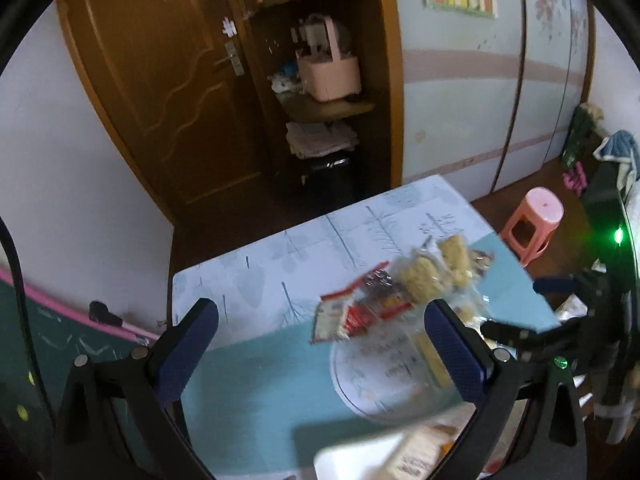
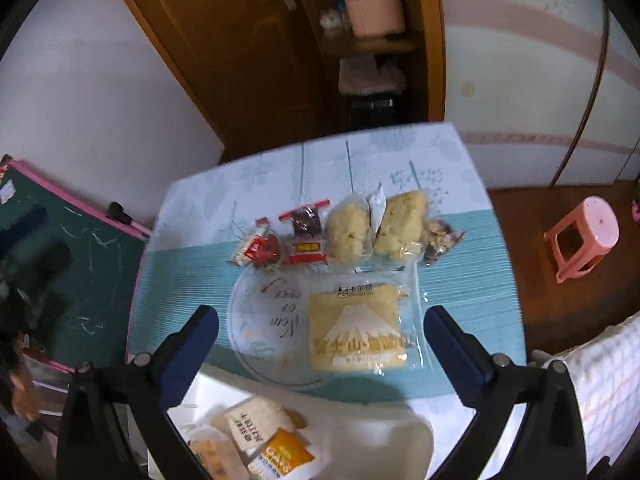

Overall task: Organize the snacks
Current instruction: 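Move both grippers from the tray back over the snacks on the table, then grasp the white-and-red biscuit bag with the left gripper while the right grasps the clear Calleton bread bag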

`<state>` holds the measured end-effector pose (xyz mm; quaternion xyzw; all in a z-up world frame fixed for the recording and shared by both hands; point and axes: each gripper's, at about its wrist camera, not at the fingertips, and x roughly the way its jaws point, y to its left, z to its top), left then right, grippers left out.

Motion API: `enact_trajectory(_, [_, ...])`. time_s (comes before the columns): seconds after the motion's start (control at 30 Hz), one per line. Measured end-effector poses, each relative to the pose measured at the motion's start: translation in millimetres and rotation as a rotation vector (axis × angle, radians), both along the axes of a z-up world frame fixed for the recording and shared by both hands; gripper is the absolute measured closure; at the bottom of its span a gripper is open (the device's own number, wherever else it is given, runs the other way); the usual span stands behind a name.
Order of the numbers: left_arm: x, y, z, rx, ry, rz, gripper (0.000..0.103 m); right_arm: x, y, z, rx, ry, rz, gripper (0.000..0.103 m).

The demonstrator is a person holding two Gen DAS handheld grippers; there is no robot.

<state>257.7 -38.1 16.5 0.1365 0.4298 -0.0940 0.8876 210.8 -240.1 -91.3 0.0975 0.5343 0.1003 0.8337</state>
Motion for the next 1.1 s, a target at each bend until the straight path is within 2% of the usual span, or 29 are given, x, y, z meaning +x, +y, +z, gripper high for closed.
enact_trajectory(0.13, [48.7, -2.0, -42.8, 0.0, 0.131, 0.006, 0.0, 23.6, 10.1, -51.0, -0.06, 0.128, 0.024, 0.0])
enact_trajectory(0.23, [78.8, -0.9, -96.7, -0.014, 0.286, -0.009, 0.0, 34.7, 17.7, -94.0, -0.07, 0.265, 0.053, 0.0])
enact_trajectory(0.4, [100.4, 1.8, -163.2, -0.008, 0.406, 0.017, 0.0, 46.7, 33.4, -133.1, -0.129, 0.387, 0.081, 0.0])
enact_trajectory(0.6, [112.3, 1.2, -213.0, -0.017, 0.469, 0.044, 0.0, 52.2, 56.9, -145.5, -0.286, 0.418, 0.144, 0.0])
enact_trajectory(0.77, [120.2, 8.4, -231.7, -0.068, 0.503, 0.081, 0.001, 54.4, 55.7, -149.2, -0.267, 0.457, 0.142, 0.0])
enact_trajectory(0.83, [122.0, 14.4, -239.2, -0.107, 0.524, 0.096, 0.001, 56.8, 52.6, -150.3, -0.254, 0.469, 0.137, 0.0])
enact_trajectory(0.97, [124.7, 31.0, -248.0, -0.235, 0.56, 0.106, 0.006, 63.6, 47.9, -149.8, -0.246, 0.468, 0.138, 0.0])
enact_trajectory(1.03, [124.3, 35.7, -249.4, -0.271, 0.566, 0.102, 0.012, 64.0, 47.2, -150.2, -0.24, 0.468, 0.136, 0.0])
enact_trajectory(1.1, [123.3, 41.2, -252.5, -0.321, 0.571, 0.09, 0.022, 64.9, 44.0, -149.1, -0.241, 0.463, 0.137, 0.0])
